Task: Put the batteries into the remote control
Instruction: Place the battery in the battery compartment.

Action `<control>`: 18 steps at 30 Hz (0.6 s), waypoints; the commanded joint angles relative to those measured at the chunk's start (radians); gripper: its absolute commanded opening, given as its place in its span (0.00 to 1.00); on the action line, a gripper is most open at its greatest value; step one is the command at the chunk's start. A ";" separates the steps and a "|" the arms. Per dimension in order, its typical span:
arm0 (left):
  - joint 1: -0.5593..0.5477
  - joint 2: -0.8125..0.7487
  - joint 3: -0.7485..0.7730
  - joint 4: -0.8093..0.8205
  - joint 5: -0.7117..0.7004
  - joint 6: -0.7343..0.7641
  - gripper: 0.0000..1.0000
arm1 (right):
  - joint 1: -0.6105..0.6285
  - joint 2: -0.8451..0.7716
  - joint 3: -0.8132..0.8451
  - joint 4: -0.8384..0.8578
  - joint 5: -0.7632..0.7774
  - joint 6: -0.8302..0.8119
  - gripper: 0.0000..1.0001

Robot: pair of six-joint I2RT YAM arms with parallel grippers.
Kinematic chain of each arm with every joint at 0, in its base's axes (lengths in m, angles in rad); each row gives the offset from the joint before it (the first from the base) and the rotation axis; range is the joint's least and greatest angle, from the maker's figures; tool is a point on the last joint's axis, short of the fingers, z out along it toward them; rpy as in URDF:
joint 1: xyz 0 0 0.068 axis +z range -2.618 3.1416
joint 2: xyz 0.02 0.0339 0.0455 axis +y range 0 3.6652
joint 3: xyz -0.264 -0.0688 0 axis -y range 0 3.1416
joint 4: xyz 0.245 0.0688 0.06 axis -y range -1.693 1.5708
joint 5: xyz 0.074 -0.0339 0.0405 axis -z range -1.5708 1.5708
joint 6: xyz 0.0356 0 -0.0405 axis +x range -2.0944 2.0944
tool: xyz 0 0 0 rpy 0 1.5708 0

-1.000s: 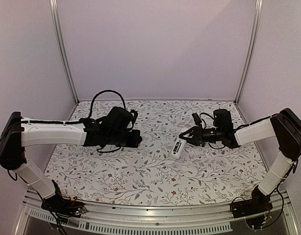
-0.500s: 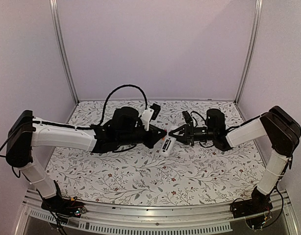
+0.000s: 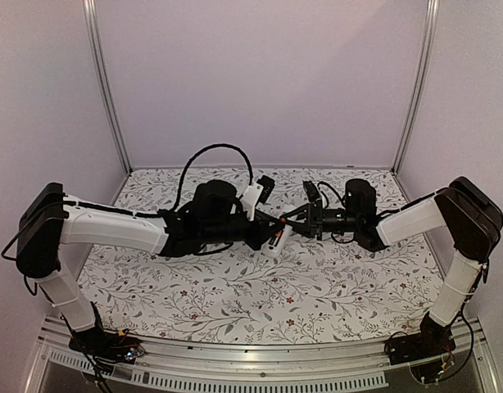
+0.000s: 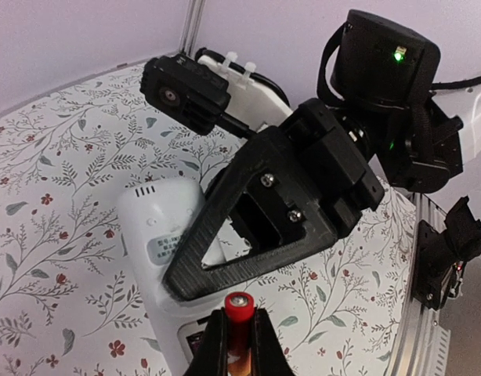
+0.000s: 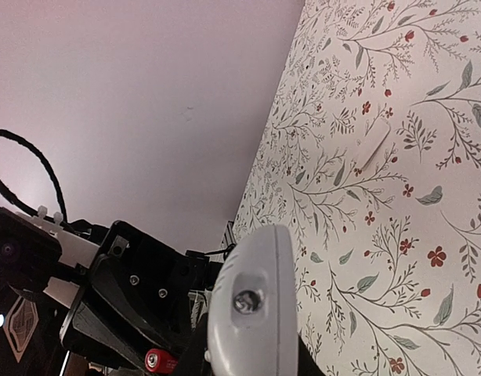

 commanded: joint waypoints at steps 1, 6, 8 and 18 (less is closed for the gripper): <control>-0.014 0.024 0.019 0.016 -0.012 -0.017 0.00 | 0.006 0.004 0.014 0.068 -0.007 0.023 0.00; -0.014 0.032 0.023 0.010 -0.020 -0.029 0.00 | 0.006 0.006 0.011 0.097 -0.006 0.044 0.00; -0.013 0.034 0.023 0.003 -0.023 -0.031 0.00 | 0.006 0.008 0.009 0.114 -0.008 0.051 0.00; -0.014 0.030 0.018 -0.032 -0.040 -0.032 0.08 | 0.006 0.026 0.010 0.168 -0.013 0.093 0.00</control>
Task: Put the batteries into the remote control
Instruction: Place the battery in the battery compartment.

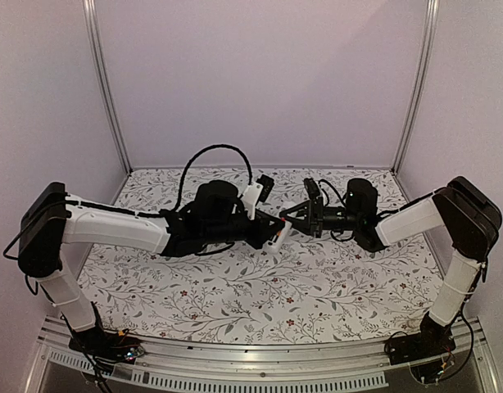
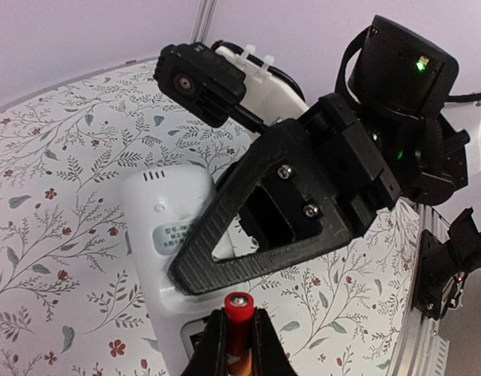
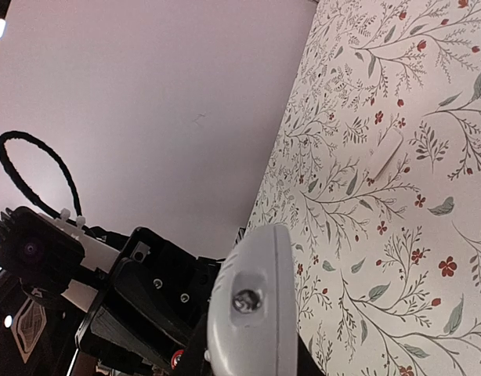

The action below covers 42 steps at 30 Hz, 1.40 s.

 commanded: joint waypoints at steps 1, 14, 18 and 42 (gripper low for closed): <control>-0.013 0.015 0.010 -0.036 -0.017 0.007 0.09 | 0.007 0.015 0.010 0.083 -0.013 0.029 0.00; -0.014 0.002 -0.005 -0.047 -0.027 0.009 0.19 | 0.005 0.021 0.010 0.087 -0.015 0.037 0.00; -0.012 -0.005 -0.010 -0.046 -0.032 0.010 0.19 | 0.006 0.025 0.010 0.087 -0.012 0.036 0.00; -0.008 -0.149 -0.074 -0.047 -0.131 0.003 0.56 | -0.003 0.030 0.007 0.049 0.003 -0.004 0.00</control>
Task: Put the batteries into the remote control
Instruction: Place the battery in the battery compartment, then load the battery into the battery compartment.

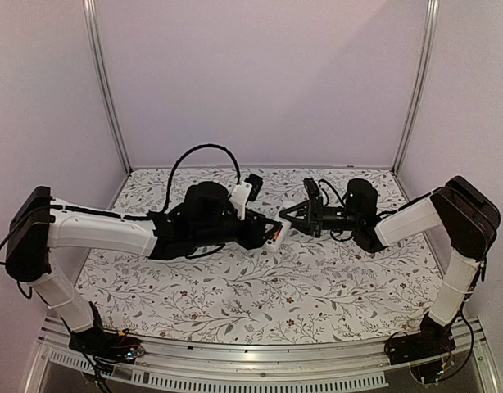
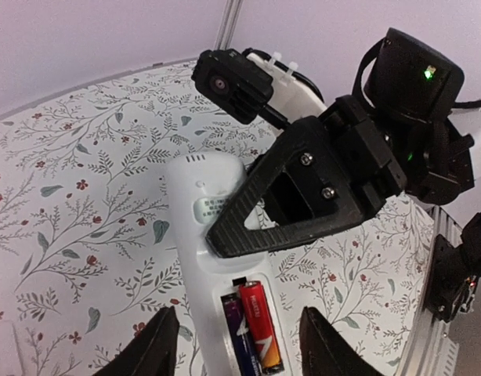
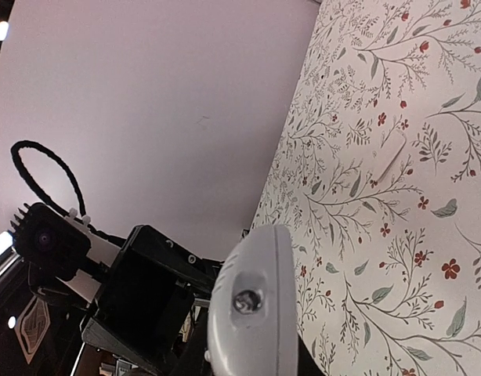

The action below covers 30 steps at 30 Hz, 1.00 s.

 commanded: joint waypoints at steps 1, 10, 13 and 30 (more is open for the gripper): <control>-0.002 -0.085 -0.012 -0.043 -0.052 0.009 0.57 | -0.001 0.016 0.008 0.015 0.003 -0.030 0.00; 0.016 -0.193 -0.112 -0.045 -0.209 -0.358 1.00 | -0.001 -0.011 0.013 0.018 0.100 -0.059 0.00; 0.026 -0.193 -0.128 -0.049 -0.181 -0.476 1.00 | -0.001 -0.020 0.021 0.037 0.147 -0.068 0.00; 0.032 0.015 -0.095 0.156 -0.045 -0.922 0.99 | 0.043 -0.057 -0.024 0.151 0.276 -0.067 0.00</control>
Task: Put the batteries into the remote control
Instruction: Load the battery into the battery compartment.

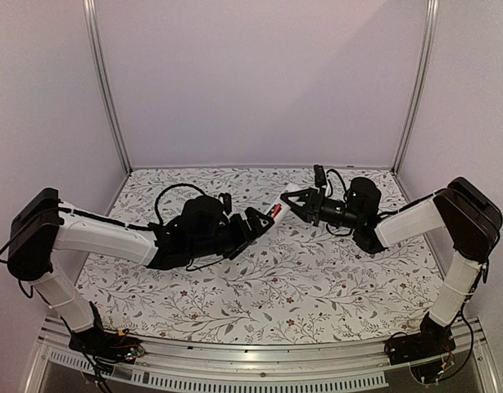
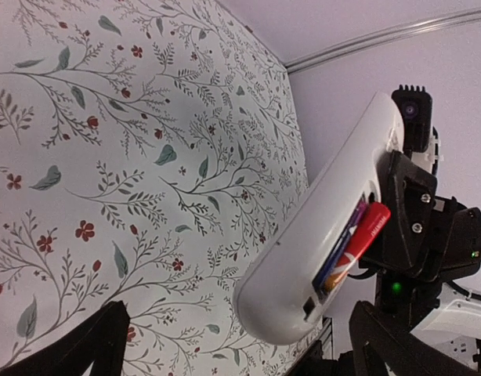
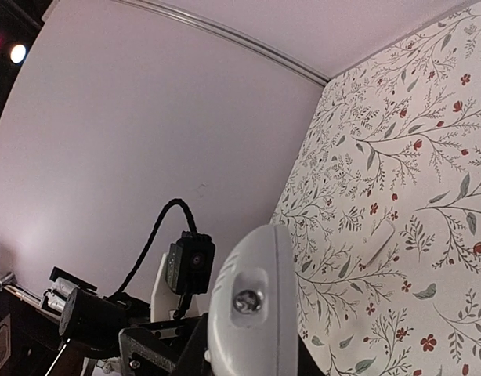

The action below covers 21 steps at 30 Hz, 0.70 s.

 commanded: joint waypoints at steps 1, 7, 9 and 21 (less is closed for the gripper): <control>0.012 0.040 0.031 0.100 0.039 -0.094 1.00 | 0.027 -0.037 -0.024 0.055 0.029 -0.023 0.00; 0.010 0.038 0.011 0.181 0.020 -0.093 0.99 | 0.040 -0.039 -0.030 0.064 0.040 -0.034 0.00; 0.009 0.035 0.007 0.190 0.008 -0.086 1.00 | 0.042 -0.038 -0.029 0.061 0.040 -0.038 0.00; 0.010 0.073 0.013 0.257 -0.016 -0.156 0.95 | 0.070 -0.055 -0.058 0.056 0.091 -0.085 0.00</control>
